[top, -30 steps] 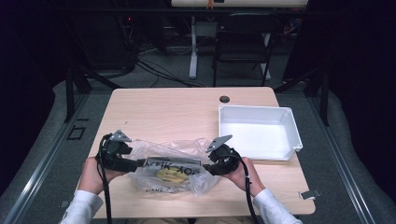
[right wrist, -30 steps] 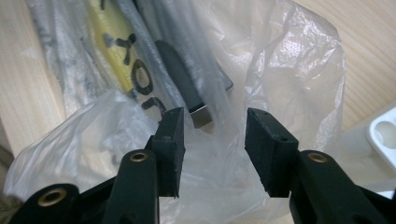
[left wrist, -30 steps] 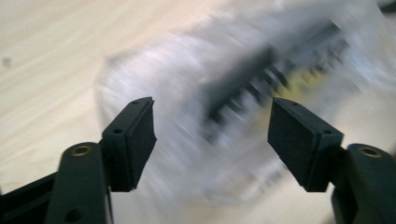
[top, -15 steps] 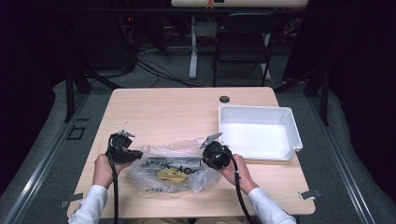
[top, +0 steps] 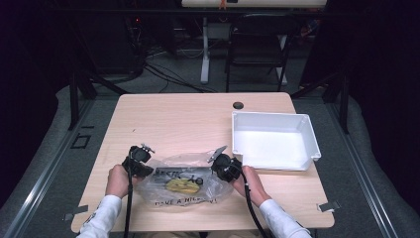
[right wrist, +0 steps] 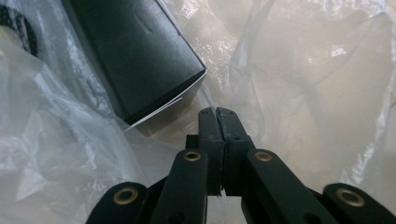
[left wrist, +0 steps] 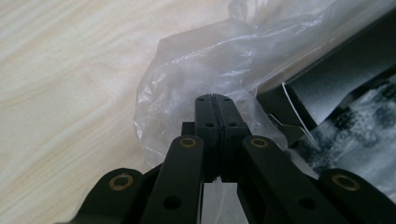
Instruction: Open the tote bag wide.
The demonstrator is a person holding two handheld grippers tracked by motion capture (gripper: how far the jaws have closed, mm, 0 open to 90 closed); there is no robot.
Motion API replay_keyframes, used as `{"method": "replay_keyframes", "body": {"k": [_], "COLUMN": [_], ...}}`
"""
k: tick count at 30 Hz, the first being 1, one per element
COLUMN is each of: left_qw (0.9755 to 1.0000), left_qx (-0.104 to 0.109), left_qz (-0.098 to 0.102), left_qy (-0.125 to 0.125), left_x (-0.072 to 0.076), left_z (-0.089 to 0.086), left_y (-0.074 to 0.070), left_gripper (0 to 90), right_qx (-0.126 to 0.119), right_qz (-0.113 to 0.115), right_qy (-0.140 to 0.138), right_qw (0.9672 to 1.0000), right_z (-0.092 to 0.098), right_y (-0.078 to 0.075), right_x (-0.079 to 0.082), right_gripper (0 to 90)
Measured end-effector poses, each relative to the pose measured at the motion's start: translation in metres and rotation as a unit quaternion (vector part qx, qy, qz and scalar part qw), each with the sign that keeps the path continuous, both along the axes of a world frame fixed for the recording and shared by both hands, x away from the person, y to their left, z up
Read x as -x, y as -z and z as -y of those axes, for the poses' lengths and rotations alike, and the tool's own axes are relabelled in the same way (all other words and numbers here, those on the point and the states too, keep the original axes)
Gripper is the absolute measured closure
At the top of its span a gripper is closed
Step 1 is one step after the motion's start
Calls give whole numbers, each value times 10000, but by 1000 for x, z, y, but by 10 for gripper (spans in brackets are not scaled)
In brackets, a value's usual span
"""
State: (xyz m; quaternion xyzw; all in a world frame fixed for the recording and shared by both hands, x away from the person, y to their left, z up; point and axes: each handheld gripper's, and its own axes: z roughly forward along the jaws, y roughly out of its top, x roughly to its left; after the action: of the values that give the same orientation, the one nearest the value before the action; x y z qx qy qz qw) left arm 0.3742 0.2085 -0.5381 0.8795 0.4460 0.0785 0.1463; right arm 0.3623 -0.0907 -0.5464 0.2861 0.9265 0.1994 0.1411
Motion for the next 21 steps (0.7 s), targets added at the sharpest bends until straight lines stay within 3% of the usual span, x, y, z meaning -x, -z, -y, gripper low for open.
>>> {"method": "replay_keyframes", "body": {"k": [4,8,11,16,21], "left_qw": [9995,9994,9994,9993,9989], "left_qx": [-212,-197,-152,-110,-70], "left_qz": [-146,-192,-235,-290,-380], "left_qy": [180,221,226,223,266], "left_x": [7,13,17,23,27], "left_z": [0,-3,-6,-10,-10], "left_y": [-1,-3,-7,-16,-20], "left_gripper": [837,763,657,476,413], "right_qx": [89,155,164,-63,-409], "right_qz": [-111,-208,-236,-87,170], "right_qy": [-93,-193,-234,-242,-323], "right_qw": [9999,9995,9993,9996,9985], "right_z": [2,5,7,14,25], "right_y": [0,-2,-6,-21,-40], "right_x": [2,4,8,17,28], "right_gripper": [851,805,722,555,500]}}
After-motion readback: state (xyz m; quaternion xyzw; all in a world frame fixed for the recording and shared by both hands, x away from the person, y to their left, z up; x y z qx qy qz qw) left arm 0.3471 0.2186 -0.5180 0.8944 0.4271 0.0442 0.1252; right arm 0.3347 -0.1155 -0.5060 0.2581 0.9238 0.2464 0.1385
